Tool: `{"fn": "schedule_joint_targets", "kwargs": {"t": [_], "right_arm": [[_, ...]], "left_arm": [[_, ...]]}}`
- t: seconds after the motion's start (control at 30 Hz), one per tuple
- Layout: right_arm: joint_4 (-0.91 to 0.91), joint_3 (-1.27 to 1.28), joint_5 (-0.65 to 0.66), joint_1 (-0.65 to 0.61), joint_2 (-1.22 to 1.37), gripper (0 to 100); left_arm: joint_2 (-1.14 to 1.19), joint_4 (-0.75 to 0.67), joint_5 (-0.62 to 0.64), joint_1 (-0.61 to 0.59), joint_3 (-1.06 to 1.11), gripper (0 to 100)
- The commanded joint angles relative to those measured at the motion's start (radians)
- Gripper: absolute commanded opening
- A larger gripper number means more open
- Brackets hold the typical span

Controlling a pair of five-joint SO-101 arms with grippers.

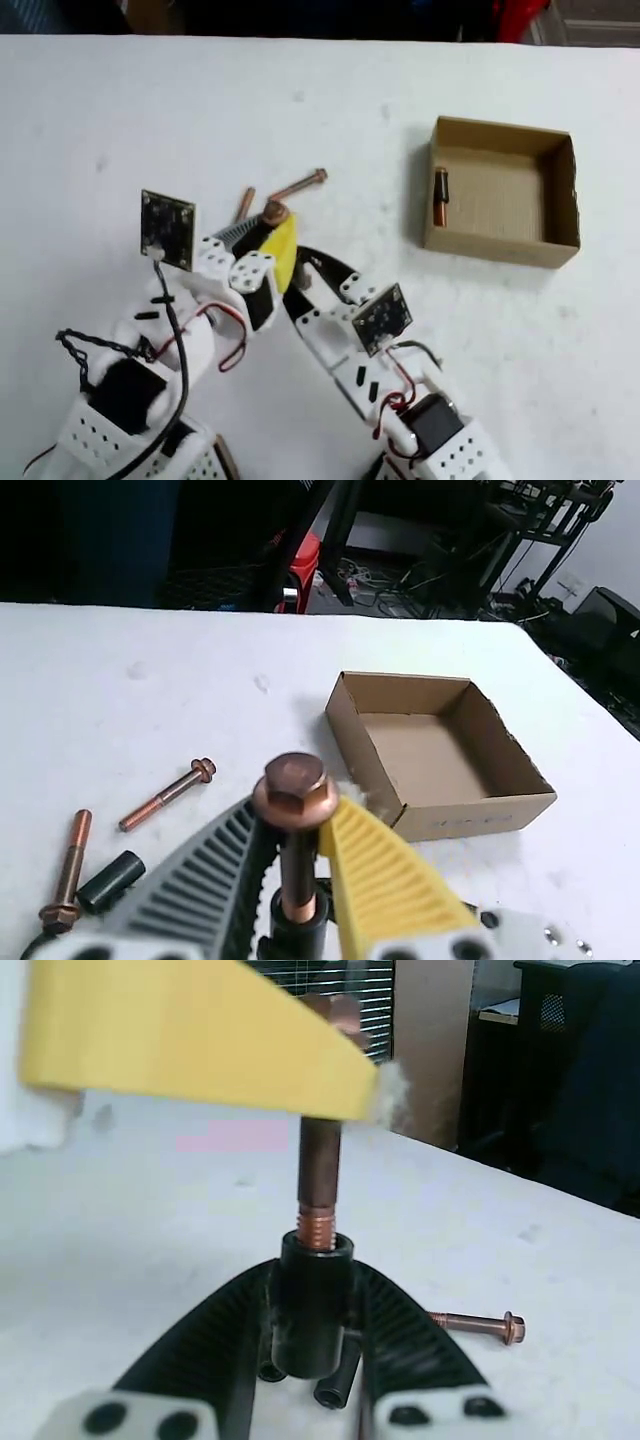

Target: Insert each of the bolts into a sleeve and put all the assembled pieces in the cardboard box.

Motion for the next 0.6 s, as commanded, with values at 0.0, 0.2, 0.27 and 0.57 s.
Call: {"fn": "schedule_joint_targets", "kwargs": {"t": [0.0,0.2,0.27,0.57], "right_arm": [[-0.031,0.009,-0.002,0.005,-0.012,1.6],[-0.028,0.009,-0.002,0.005,-0.012,1.6],[-0.027,0.009,-0.002,0.008,-0.012,1.6],[-0.033,0.009,-0.002,0.053,-0.012,1.6]], "left_arm": [[-0.018,0.015,0.006,0.013,0.051,2],[-0.018,-0.068,-0.014,0.008,0.117,2],[-0.018,-0.081,-0.06,0.013,0.114,3],[-0.018,-0.08,-0.072,-0.038,0.117,19]]}}
